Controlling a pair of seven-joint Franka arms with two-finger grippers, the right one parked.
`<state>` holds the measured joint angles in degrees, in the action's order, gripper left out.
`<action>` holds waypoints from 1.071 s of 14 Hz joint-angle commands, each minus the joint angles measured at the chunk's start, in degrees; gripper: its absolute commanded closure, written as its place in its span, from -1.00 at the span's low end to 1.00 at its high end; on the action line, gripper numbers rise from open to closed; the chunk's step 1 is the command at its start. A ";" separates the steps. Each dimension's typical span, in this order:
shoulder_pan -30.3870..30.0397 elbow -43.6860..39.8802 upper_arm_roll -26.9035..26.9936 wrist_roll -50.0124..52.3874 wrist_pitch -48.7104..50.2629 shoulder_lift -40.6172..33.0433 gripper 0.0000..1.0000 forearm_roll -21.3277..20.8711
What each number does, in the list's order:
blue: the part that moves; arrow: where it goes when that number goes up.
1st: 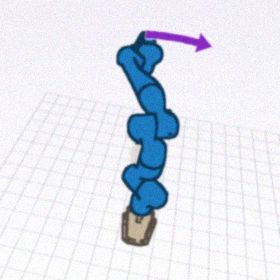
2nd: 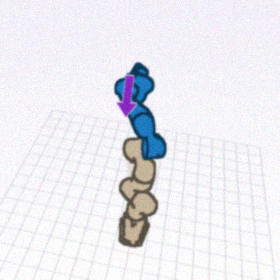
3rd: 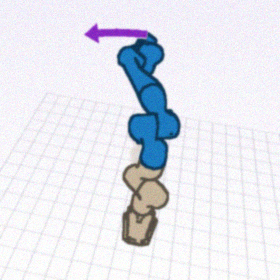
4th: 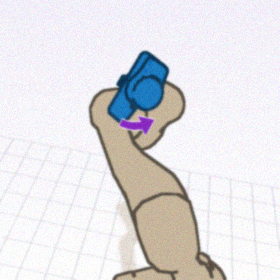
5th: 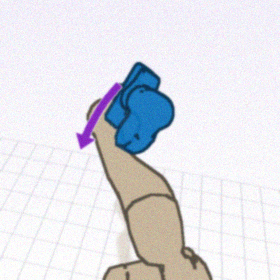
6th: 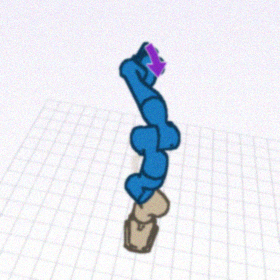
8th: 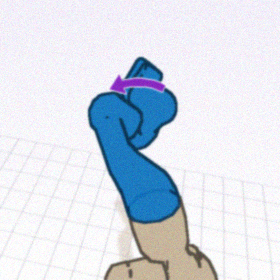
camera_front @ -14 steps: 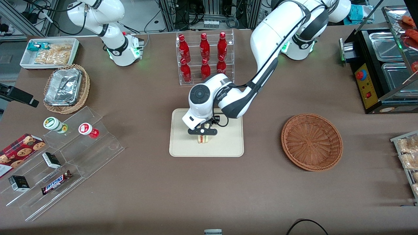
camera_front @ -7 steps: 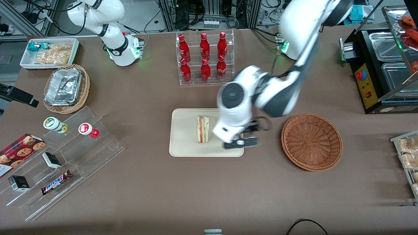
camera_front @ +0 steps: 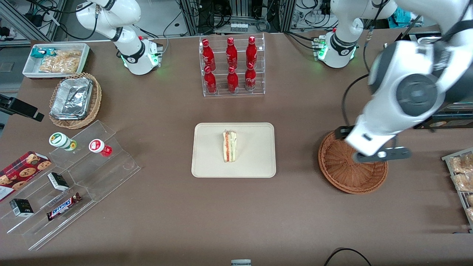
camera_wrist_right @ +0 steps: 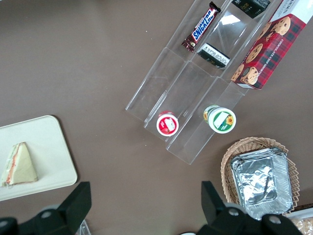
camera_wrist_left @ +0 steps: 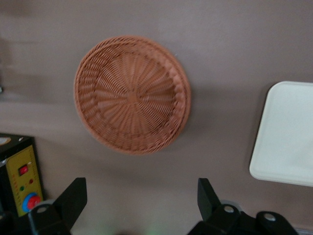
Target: Place sandwich from basket to tray
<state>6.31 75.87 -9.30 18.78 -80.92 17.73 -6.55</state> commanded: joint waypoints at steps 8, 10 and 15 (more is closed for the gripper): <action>-14.05 7.88 -11.00 -6.48 13.70 -17.46 -1.00 3.66; -14.13 12.44 -11.00 -7.18 7.57 -18.69 -1.00 3.56; -14.22 12.46 -11.09 -6.74 3.57 -18.79 -1.00 3.57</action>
<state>-6.64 87.10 -19.57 12.13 -76.80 0.72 -3.06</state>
